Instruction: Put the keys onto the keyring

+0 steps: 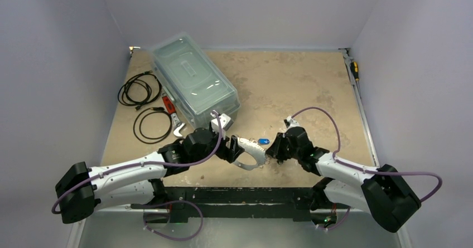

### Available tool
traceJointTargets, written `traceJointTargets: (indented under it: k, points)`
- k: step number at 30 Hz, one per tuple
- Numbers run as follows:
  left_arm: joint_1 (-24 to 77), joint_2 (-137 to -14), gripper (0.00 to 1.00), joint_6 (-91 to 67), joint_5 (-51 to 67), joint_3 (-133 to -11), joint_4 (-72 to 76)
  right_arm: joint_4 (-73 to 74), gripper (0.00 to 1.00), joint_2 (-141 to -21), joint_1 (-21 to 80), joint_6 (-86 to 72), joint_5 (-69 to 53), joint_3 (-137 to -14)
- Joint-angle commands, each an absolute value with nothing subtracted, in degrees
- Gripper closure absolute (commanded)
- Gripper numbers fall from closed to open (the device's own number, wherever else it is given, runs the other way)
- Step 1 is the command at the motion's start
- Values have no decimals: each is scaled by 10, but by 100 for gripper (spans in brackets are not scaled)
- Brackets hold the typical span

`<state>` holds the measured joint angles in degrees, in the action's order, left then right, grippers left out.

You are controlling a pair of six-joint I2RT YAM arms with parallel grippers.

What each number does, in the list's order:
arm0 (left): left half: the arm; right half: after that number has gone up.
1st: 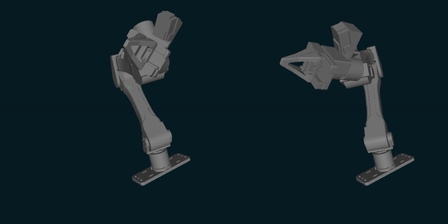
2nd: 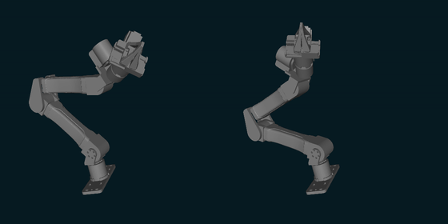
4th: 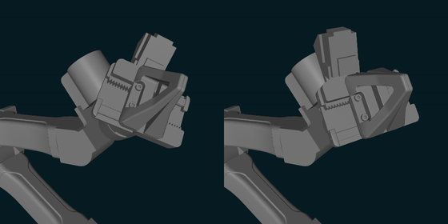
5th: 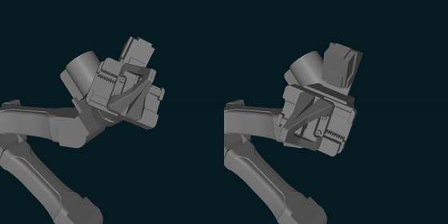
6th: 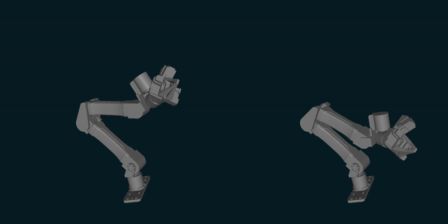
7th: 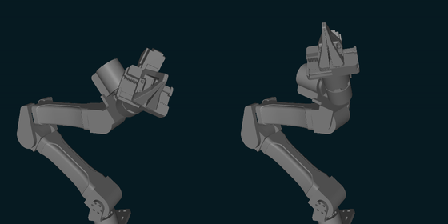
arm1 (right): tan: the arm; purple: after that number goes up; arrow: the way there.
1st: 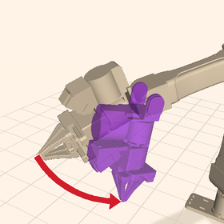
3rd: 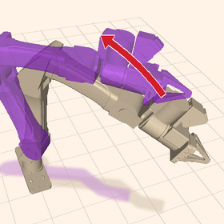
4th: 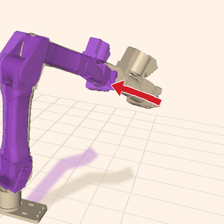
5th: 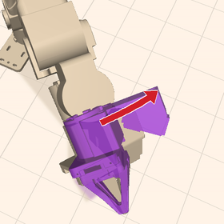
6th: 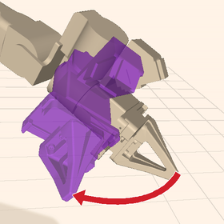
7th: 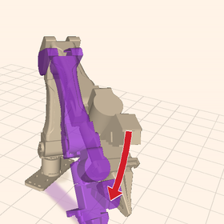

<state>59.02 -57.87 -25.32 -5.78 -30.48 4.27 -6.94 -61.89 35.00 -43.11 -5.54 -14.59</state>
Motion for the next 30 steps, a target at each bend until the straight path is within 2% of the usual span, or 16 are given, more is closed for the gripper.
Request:
traceJointTargets:
  k: [1,7,18,30]
  points:
    - [593,-565,26,-246,-57,-301,70,-78,86,-623,355,-435,-46,-148]
    - [594,-564,26,-247,-57,-301,71,-77,100,-624,357,-434,-46,-150]
    - [593,-555,27,-252,-55,-309,62,-58,100,-590,358,-428,-49,-155]
    - [593,-519,27,-266,-57,-373,-38,-2,100,-558,359,-388,-50,-208]
